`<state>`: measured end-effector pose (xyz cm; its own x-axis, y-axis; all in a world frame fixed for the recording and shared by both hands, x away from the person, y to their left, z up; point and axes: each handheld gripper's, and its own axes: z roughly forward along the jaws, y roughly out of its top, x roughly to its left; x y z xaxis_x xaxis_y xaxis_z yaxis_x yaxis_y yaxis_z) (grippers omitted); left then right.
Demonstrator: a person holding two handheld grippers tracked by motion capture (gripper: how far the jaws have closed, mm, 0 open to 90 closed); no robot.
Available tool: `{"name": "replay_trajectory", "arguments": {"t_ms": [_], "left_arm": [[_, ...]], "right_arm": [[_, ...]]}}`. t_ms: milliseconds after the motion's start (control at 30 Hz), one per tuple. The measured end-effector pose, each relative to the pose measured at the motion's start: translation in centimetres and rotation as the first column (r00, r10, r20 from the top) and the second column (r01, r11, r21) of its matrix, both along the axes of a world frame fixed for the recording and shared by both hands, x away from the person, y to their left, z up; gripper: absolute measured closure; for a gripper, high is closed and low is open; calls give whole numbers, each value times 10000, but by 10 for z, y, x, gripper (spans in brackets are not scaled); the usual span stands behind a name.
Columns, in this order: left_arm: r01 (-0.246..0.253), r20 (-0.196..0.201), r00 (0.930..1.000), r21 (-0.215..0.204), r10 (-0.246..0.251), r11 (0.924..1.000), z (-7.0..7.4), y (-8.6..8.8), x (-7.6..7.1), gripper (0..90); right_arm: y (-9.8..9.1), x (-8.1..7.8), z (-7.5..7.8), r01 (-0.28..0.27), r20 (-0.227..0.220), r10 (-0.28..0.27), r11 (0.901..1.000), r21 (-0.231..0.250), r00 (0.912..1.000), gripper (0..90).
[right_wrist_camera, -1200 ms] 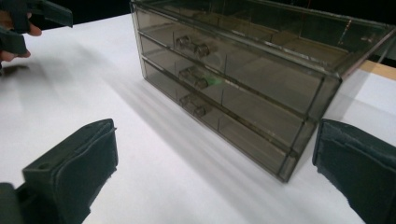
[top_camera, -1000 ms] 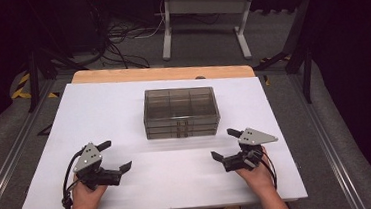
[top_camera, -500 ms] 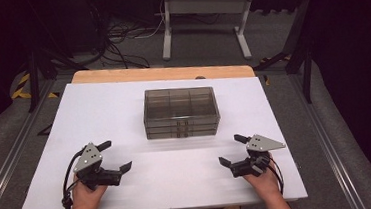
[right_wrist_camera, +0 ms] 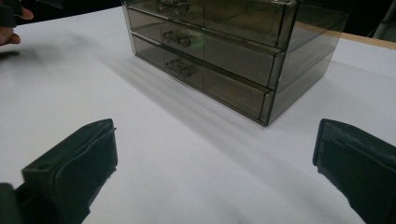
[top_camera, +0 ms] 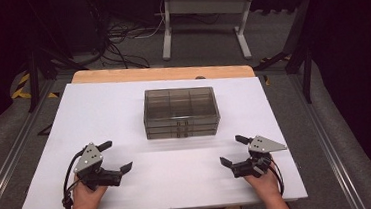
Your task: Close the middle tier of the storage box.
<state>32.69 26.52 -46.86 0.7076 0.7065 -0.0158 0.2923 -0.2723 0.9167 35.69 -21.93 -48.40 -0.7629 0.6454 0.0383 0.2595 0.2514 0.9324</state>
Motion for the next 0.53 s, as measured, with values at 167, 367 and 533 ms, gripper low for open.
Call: {"name": "replay_trajectory", "arguments": {"t_ms": [167, 367, 533], "left_arm": [[-55, -20, 10000, -3, 55, 10000, 0, 1, 0, 4], [-114, 24, 9999, 54, 114, 9999, 0, 1, 0, 3], [-189, 189, 9997, 341, 182, 9992, 0, 0, 0, 2]], "right_arm": [[1, 0, 0, -101, 50, 101, 9999, -47, 9999, 5], [3, 0, 0, -112, 50, 112, 9998, -135, 9999, 5], [3, 0, 0, -65, 65, 66, 9998, -208, 10000, 5]]}}
